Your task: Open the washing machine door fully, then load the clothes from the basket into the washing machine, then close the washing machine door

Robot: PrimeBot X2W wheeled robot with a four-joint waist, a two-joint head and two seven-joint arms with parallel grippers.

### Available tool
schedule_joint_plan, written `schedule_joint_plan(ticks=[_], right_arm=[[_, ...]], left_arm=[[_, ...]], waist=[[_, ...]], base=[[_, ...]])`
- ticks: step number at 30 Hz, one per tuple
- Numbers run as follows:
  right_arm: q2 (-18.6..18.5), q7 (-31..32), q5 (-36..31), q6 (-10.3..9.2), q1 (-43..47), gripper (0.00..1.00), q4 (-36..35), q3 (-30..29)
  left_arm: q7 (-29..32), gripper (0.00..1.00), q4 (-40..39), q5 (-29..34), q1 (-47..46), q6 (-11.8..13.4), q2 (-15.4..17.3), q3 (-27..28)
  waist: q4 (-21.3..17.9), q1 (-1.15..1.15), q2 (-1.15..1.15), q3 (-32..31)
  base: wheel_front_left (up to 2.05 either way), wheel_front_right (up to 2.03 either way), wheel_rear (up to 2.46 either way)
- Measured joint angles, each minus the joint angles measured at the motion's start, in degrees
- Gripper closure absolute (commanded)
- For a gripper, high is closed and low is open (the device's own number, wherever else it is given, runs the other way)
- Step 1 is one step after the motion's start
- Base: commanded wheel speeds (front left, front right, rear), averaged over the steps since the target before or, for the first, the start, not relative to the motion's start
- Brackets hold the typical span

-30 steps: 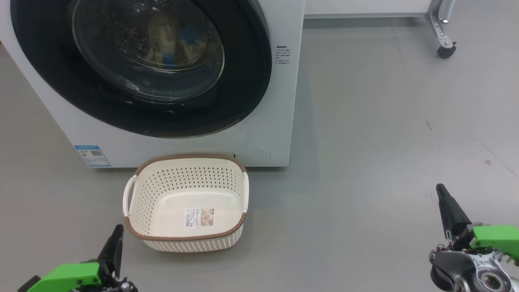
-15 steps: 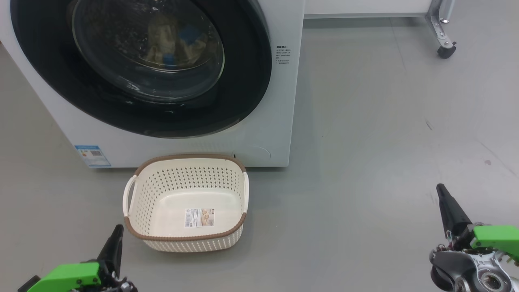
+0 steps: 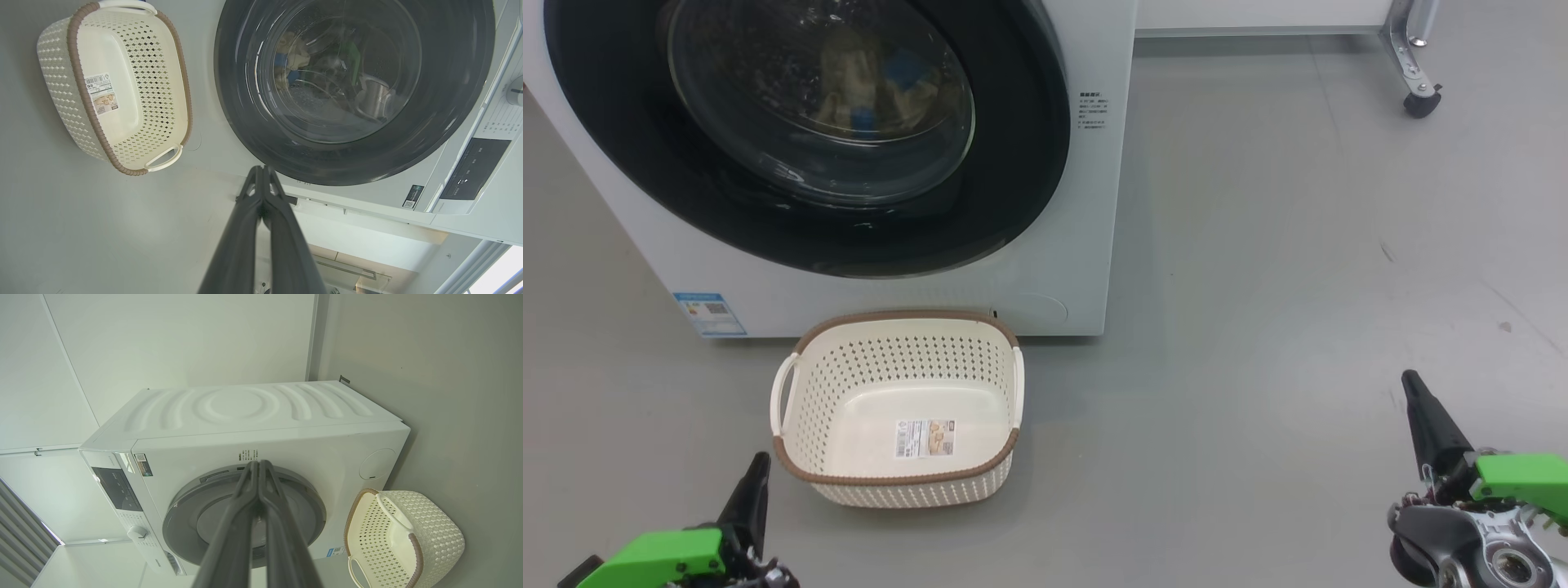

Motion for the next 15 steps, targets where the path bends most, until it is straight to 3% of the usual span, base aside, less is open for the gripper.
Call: schedule_joint_plan(ticks=[15], right_arm=[[0.04,0.0,-0.01,0.0,0.0,1.0,0.0,-0.03]], left_arm=[[0.0,1.0,0.0,0.0,0.0,0.0,-0.02,0.08]], waist=[[0.0,0.0,0.0,0.0]], base=[[0.0,0.0,0.0]])
